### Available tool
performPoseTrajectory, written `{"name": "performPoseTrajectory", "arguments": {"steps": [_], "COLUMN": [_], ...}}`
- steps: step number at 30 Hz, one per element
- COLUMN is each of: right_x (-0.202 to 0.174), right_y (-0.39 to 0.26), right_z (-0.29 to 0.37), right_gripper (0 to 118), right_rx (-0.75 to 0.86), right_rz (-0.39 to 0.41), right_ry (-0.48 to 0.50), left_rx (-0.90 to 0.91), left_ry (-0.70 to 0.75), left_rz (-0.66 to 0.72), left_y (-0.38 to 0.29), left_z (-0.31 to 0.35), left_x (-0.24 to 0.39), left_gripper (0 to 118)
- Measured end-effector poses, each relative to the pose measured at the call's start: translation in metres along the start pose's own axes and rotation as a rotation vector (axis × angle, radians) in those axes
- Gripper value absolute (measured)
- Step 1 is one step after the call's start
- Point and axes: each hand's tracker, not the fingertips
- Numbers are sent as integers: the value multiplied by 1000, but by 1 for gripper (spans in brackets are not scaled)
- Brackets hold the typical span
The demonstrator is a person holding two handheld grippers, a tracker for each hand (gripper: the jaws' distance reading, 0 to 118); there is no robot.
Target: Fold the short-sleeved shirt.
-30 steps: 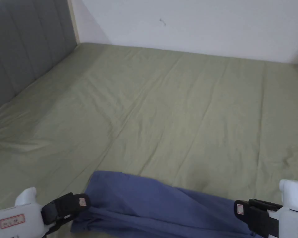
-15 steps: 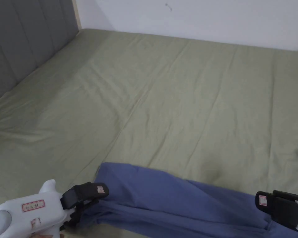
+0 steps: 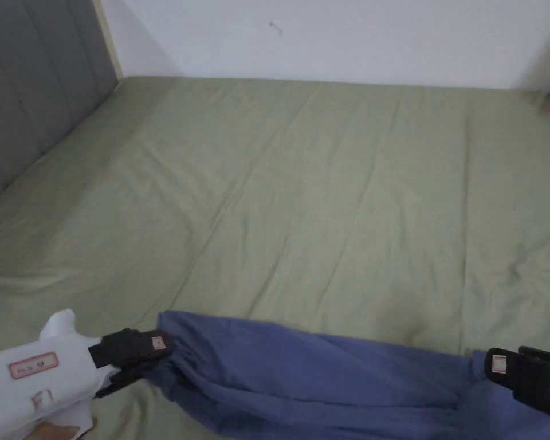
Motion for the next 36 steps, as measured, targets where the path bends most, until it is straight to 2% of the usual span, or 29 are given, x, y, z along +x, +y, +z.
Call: {"name": "performPoseTrajectory", "arguments": {"steps": [5,7,9,14,17,18,20,21,22,24,27,29,30,31,32,33,34,36], "right_x": [27,37,48,71,80,87,91,92,93,94,94,91,91,90,88,86,86,82], "right_y": [-3,-4,-7,-16,-23,-24,-27,-28,-28,-28,-28,-26,-26,-25,-24,-24,-23,-22], "right_z": [31,41,47,56,59,57,57,57,56,56,54,52,50,49,47,46,44,41], "right_gripper": [0,0,0,0,0,0,0,0,0,0,0,0,0,0,0,0,0,0], "right_rx": [55,72,87,96,90,87,79,77,76,75,72,70,68,66,65,64,61,52], "right_rz": [-60,-85,-112,-159,-188,-192,-197,-202,-204,-213,-209,-202,-198,-194,-191,-188,-186,-177], "right_ry": [-25,-31,-36,-52,-51,-54,-61,-66,-66,-63,-59,-57,-53,-49,-46,-44,-42,-36], "left_rx": [-68,-149,-253,-464,-550,-564,-598,-603,-597,-570,-476,-398,-379,-365,-338,-318,-314,-276], "left_ry": [-65,-101,-123,-80,-19,7,48,40,11,-35,-43,-41,-28,-25,-35,-47,-44,29], "left_rz": [-330,-431,-589,-781,-846,-878,-866,-816,-759,-666,-624,-597,-574,-560,-533,-507,-483,-399], "left_y": [-25,-50,-84,-165,-201,-210,-212,-211,-206,-190,-159,-137,-127,-119,-110,-103,-98,-90], "left_z": [-21,-43,-78,-161,-189,-198,-205,-205,-202,-190,-164,-146,-137,-130,-122,-117,-114,-111], "left_x": [111,153,185,208,205,201,195,191,188,185,183,177,174,171,163,153,145,125], "left_gripper": [6,6,6,6,7,12,43,58,66,78,81,80,76,68,50,50,42,1]}}
